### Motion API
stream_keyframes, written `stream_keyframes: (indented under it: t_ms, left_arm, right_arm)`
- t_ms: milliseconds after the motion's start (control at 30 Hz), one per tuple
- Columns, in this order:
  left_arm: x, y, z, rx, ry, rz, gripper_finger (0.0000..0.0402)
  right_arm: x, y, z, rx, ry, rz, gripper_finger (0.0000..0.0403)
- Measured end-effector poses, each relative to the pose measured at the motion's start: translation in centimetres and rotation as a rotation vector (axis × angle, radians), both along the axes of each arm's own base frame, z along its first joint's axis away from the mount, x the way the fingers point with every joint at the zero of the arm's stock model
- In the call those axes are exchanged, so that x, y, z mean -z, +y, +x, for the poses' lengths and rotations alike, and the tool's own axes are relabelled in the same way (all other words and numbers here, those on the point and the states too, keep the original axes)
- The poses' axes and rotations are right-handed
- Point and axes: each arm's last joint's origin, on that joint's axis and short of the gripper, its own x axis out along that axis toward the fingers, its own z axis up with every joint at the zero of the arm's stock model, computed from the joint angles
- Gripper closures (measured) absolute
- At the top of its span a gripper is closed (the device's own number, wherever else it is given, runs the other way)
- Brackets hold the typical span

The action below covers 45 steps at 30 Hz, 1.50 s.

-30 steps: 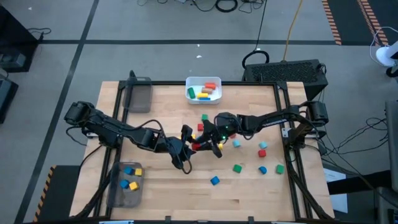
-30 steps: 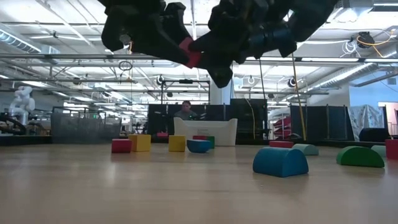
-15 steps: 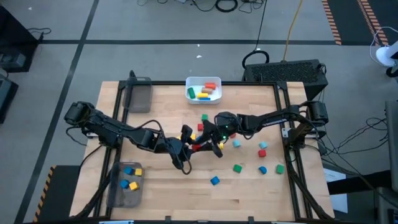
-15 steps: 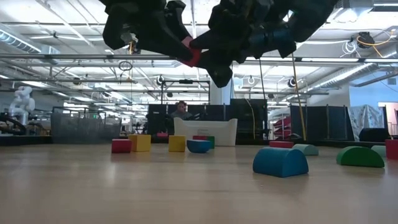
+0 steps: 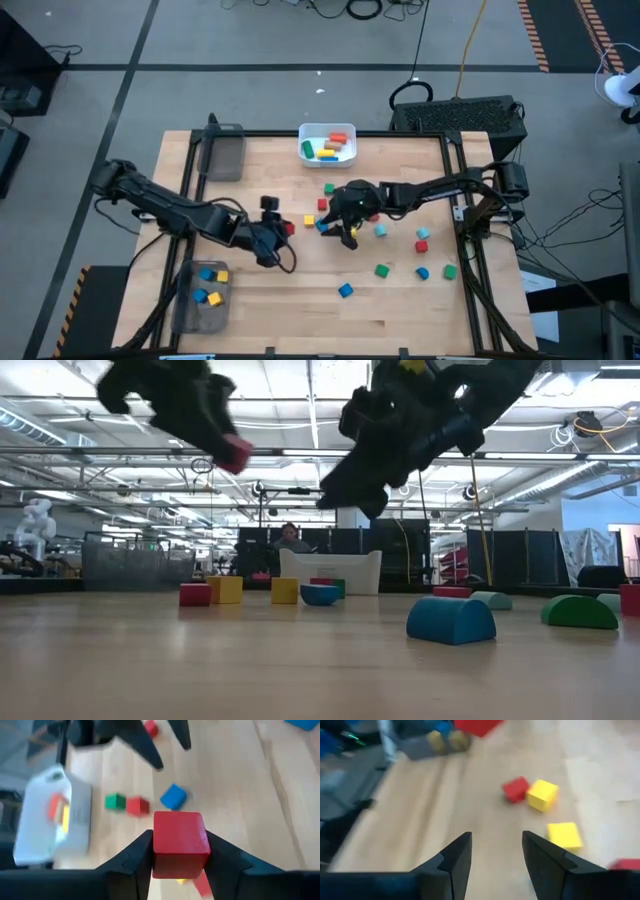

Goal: Sort blocks by size
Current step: Put the red square block into the bottom black bin, then put the green square block into the bottom black bin

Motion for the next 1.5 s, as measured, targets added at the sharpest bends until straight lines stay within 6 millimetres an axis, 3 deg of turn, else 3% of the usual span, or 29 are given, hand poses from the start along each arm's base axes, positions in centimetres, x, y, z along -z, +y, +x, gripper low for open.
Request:
stream_keyframes:
  t_ms: [333, 567, 767, 967, 1200, 1500]
  left_arm:
    - [-0.3, -2.5, -6.6, -0.275, 0.193, -0.231, 0.0254]
    - [0.0, -5.4, -9.4, -0.406, 0.347, -0.491, 0.0254]
    - [0.2, -7.6, -11.7, -0.482, 0.453, -0.588, 0.0254]
    - [0.5, -8.8, -13.2, -0.517, 0.457, -0.609, 0.0254]
    - [2.9, -8.6, -14.7, -0.598, 0.517, -0.571, 0.025]
    - [3.6, -8.6, -14.9, -0.597, 0.519, -0.573, 0.0173]
  right_arm:
    - [0.9, -0.7, -0.3, 0.194, 0.082, -0.184, 0.0243]
    - [1.0, -1.1, -0.4, 0.291, 0.102, -0.281, 0.0243]
    - [1.5, -1.2, -0.8, 0.328, 0.169, -0.297, 0.0243]
    - [1.7, -1.2, -1.0, 0.341, 0.206, -0.277, 0.0243]
    - [1.7, -1.7, -1.1, 0.42, 0.208, -0.369, 0.0225]
    - [1.7, -2.9, -1.2, 0.453, 0.219, -0.392, 0.0166]
